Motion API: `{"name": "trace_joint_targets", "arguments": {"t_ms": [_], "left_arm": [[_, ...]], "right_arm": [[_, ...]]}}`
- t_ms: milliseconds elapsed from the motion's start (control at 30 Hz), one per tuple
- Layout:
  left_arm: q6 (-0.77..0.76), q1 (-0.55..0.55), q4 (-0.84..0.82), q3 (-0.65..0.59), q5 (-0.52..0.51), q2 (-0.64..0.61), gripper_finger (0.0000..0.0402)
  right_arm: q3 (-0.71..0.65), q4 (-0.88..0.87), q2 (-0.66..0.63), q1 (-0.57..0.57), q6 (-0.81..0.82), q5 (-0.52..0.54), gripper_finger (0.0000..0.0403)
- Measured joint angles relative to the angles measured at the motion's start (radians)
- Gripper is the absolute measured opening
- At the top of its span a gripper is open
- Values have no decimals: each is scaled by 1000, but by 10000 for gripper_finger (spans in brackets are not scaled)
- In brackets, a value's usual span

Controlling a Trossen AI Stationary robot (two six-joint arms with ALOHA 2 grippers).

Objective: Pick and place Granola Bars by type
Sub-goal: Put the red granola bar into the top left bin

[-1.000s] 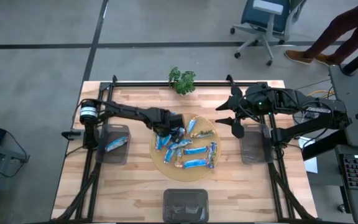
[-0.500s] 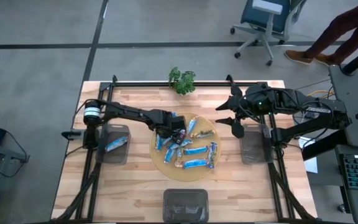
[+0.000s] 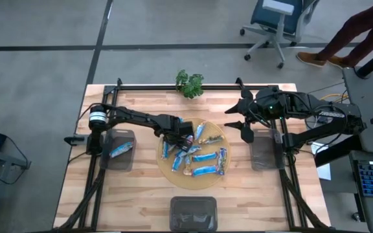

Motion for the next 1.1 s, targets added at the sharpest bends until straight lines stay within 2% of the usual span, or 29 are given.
{"name": "trace_joint_targets", "arguments": {"t_ms": [233, 433, 700, 867, 1100], "left_arm": [[18, 0, -23, 25, 16, -2, 42], [107, 2, -202, 149, -9, -6, 29], [216, 1, -515, 383, -65, -29, 28], [225, -17, -621, 459, -144, -114, 28], [199, -64, -636, 451, -180, -281, 28]], "right_arm": [[0, 0, 0, 0, -3, 0, 219], [0, 0, 0, 0, -5, 5, 219], [0, 0, 0, 0, -5, 6, 219], [0, 0, 0, 0, -5, 6, 219], [0, 1, 0, 0, -4, 6, 219]]}}
